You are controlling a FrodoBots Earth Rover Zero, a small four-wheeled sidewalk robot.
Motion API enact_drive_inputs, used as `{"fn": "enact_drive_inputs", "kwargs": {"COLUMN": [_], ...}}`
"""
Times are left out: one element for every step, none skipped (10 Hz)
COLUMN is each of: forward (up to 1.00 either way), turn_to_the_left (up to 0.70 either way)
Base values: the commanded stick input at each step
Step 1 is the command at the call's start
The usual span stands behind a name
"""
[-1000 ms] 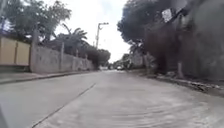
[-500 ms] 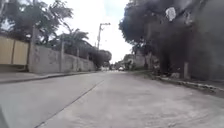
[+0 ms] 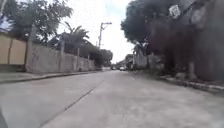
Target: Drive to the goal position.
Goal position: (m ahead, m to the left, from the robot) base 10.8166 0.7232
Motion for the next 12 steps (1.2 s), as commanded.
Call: {"fn": "enact_drive_inputs", "kwargs": {"forward": [0.70, 0.70, 0.70, 0.70, 0.70, 0.70, 0.70, 0.70, 0.70, 0.70, 0.70, 0.70], "turn_to_the_left": [0.00, 0.00, 0.00, 0.00, 0.00, 0.00, 0.00, 0.00, 0.00, 0.00, 0.00, 0.00]}}
